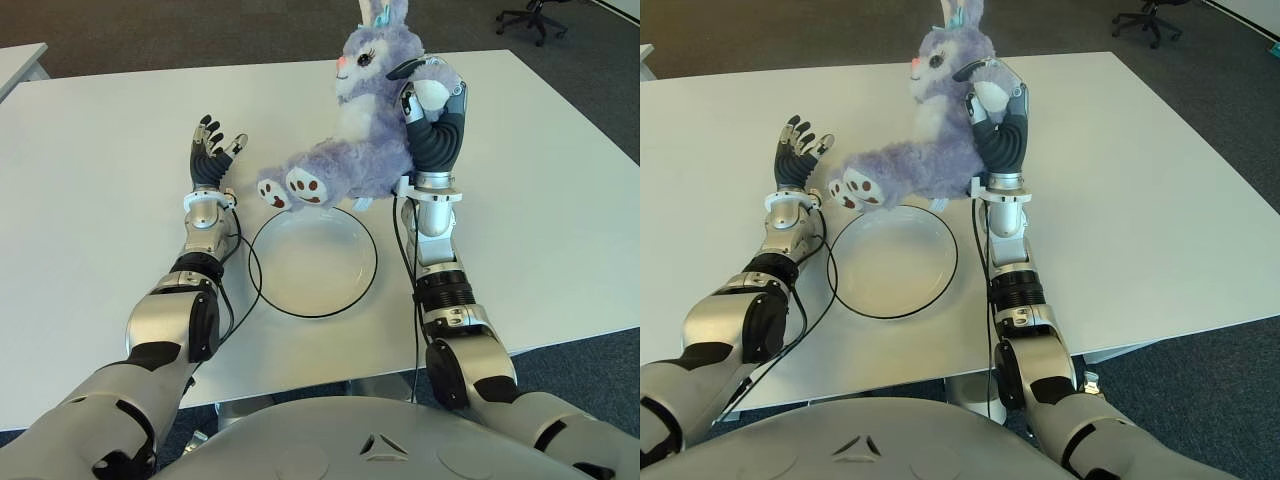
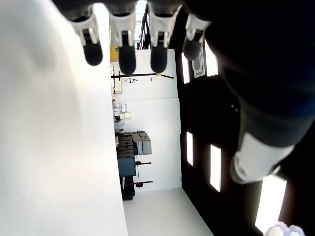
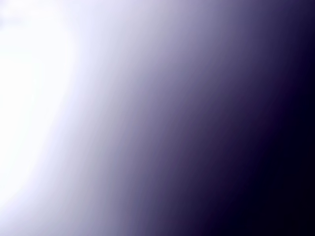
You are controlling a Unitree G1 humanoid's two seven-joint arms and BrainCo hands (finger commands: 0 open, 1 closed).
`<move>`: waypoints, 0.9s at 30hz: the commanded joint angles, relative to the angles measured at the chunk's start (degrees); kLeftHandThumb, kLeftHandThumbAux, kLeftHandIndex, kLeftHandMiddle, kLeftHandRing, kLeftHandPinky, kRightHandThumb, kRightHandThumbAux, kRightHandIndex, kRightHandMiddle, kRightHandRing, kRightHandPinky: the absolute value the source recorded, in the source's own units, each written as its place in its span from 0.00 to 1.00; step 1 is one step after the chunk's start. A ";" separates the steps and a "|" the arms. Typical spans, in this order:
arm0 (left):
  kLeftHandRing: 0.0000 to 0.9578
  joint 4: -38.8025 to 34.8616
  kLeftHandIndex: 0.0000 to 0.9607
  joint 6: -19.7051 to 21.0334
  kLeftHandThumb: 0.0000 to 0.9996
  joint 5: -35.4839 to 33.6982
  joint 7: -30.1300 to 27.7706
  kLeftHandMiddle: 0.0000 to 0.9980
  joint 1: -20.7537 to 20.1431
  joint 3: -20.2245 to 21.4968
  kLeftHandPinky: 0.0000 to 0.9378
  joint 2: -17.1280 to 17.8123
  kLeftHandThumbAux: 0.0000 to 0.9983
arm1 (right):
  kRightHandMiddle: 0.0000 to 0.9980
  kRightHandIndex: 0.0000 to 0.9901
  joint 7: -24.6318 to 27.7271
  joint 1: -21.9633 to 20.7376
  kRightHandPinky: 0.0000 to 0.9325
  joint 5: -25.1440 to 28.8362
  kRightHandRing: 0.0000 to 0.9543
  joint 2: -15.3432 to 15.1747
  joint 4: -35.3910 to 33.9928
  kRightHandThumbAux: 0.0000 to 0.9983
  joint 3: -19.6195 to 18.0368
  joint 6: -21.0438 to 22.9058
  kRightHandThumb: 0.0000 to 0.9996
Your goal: Put the doll into the plate.
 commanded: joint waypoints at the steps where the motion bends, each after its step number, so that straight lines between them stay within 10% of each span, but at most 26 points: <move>1: 0.13 9.10 0.01 9.86 0.11 -0.25 -0.42 0.13 12.50 -0.22 0.10 -5.08 0.68 | 0.49 0.44 -0.70 1.61 0.81 -2.04 0.74 1.30 -1.95 0.67 1.43 1.98 0.84; 12: 0.13 9.11 0.01 9.63 0.12 -0.32 -0.34 0.12 12.68 -0.15 0.10 -5.29 0.68 | 0.60 0.41 -2.60 0.93 0.94 -3.30 0.82 2.68 0.29 0.67 2.45 -0.70 0.85; 27: 0.13 9.11 0.02 9.57 0.12 -0.42 -0.32 0.12 12.67 -0.07 0.10 -5.53 0.68 | 0.49 0.44 1.55 2.26 0.88 0.17 0.79 3.29 -0.84 0.67 5.35 0.99 0.85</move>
